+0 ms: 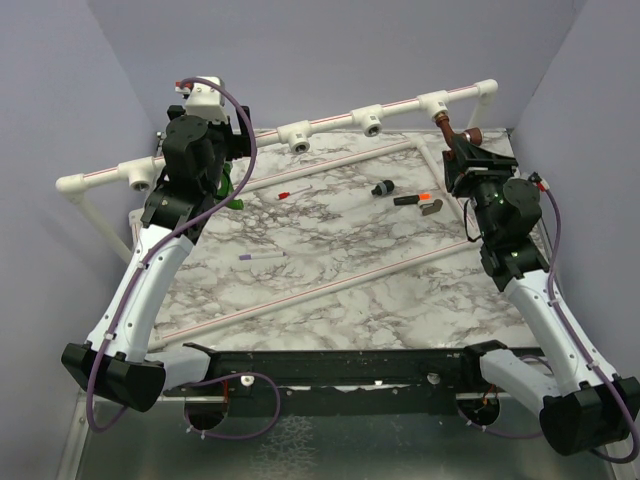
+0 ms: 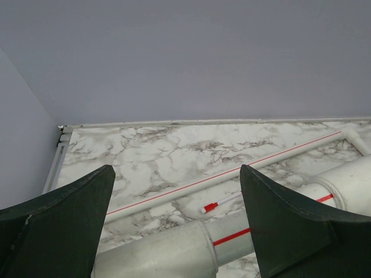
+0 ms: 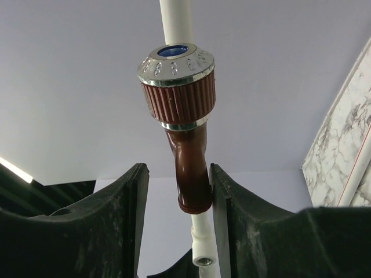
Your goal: Install the water faucets
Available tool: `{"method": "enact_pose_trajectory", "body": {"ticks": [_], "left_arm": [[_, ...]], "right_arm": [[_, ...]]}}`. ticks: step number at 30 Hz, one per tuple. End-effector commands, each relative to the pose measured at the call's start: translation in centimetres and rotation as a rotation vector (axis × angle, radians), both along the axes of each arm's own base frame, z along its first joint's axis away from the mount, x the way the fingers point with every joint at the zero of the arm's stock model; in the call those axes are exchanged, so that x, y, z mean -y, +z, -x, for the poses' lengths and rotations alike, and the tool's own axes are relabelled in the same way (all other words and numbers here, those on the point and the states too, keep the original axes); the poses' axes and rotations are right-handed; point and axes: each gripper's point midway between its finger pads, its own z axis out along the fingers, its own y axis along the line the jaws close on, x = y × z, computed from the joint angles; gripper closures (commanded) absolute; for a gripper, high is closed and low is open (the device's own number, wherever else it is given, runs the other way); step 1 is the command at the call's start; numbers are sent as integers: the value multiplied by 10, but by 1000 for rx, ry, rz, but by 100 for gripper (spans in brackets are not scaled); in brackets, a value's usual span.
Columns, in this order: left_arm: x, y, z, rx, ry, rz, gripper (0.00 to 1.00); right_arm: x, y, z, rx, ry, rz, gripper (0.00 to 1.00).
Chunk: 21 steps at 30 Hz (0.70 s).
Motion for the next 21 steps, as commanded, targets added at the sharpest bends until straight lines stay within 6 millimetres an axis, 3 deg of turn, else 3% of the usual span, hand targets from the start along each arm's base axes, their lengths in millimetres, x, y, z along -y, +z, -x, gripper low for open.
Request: {"method": "enact_pose_trajectory", "body": {"ticks": [1,13,21], "left_arm": [[22,-78,10,-269,-90,-26,11],[23,-79,9,-274,-92,-28,11],[23,-80,9,-276,-95,-28,11]], "right_arm": [[6,25,8,54,-33,30,49],[12,7,21,-38,-56,315,24],[29,0,32,-51,-130,517,22]]}}
